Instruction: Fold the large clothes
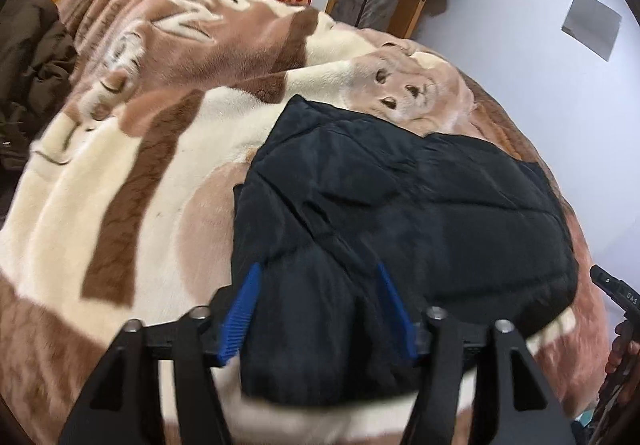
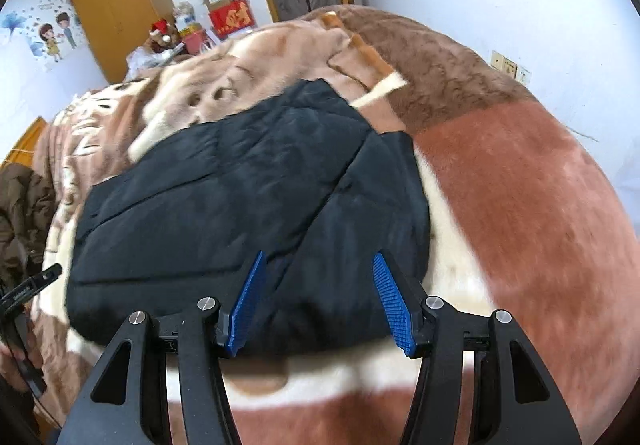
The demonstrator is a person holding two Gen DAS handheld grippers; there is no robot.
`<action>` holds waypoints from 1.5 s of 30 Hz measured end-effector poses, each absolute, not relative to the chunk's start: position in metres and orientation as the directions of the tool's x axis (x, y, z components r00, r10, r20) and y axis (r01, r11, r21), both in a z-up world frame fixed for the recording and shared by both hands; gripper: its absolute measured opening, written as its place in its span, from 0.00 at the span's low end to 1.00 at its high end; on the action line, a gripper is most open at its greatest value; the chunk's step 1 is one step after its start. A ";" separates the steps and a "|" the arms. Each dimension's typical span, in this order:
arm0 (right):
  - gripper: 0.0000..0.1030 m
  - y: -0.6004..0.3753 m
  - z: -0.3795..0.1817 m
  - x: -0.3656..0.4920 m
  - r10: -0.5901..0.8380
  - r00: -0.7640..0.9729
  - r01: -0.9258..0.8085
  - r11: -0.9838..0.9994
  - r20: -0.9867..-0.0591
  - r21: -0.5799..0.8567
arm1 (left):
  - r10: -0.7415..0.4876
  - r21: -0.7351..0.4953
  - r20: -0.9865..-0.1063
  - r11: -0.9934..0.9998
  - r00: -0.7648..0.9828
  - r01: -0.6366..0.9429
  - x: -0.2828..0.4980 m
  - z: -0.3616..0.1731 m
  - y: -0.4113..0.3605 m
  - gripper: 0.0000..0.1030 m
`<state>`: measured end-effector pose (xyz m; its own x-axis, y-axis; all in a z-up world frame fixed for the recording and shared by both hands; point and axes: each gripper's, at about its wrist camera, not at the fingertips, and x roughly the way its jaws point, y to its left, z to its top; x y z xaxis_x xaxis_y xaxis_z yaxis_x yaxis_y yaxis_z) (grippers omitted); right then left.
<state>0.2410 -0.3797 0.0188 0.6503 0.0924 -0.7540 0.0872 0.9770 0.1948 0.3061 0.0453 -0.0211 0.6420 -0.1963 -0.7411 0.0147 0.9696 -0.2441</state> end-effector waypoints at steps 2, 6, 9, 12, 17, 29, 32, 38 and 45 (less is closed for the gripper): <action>0.55 -0.367 0.023 0.223 0.093 0.650 0.085 0.977 -0.754 0.194 | -0.201 -0.236 -0.727 0.971 0.657 0.035 0.278 -0.012 0.035 0.70; 0.55 -0.344 0.031 0.178 0.092 0.652 0.067 0.982 -0.753 0.179 | -0.202 -0.203 -0.728 0.976 0.655 0.075 0.228 -0.001 0.016 0.70; 0.55 -0.326 0.036 0.143 0.073 0.648 0.059 0.988 -0.758 0.146 | -0.201 -0.180 -0.729 0.979 0.655 0.100 0.191 0.006 0.003 0.70; 0.55 -0.312 0.038 0.116 0.058 0.645 0.058 0.991 -0.762 0.124 | -0.183 -0.139 -0.726 0.983 0.663 0.119 0.159 0.012 -0.008 0.70; 0.55 -0.295 0.040 0.084 0.048 0.646 0.033 0.995 -0.762 0.091 | -0.202 -0.157 -0.731 0.979 0.652 0.128 0.121 0.016 -0.014 0.70; 0.55 -0.267 0.049 0.057 0.014 0.673 -0.024 1.000 -0.739 -0.003 | -0.237 -0.203 -0.750 0.971 0.618 0.126 0.086 0.010 -0.020 0.70; 0.55 -0.265 0.049 0.056 0.017 0.673 -0.029 1.000 -0.739 -0.004 | -0.238 -0.207 -0.749 0.971 0.618 0.123 0.086 0.011 -0.021 0.70; 0.55 -0.261 0.051 0.056 0.018 0.676 -0.036 0.999 -0.737 -0.009 | -0.236 -0.201 -0.740 0.971 0.630 0.129 0.087 0.016 -0.022 0.70; 0.55 -0.261 0.051 0.056 0.023 0.670 -0.038 0.999 -0.742 -0.003 | -0.230 -0.195 -0.739 0.973 0.634 0.125 0.086 0.019 -0.023 0.70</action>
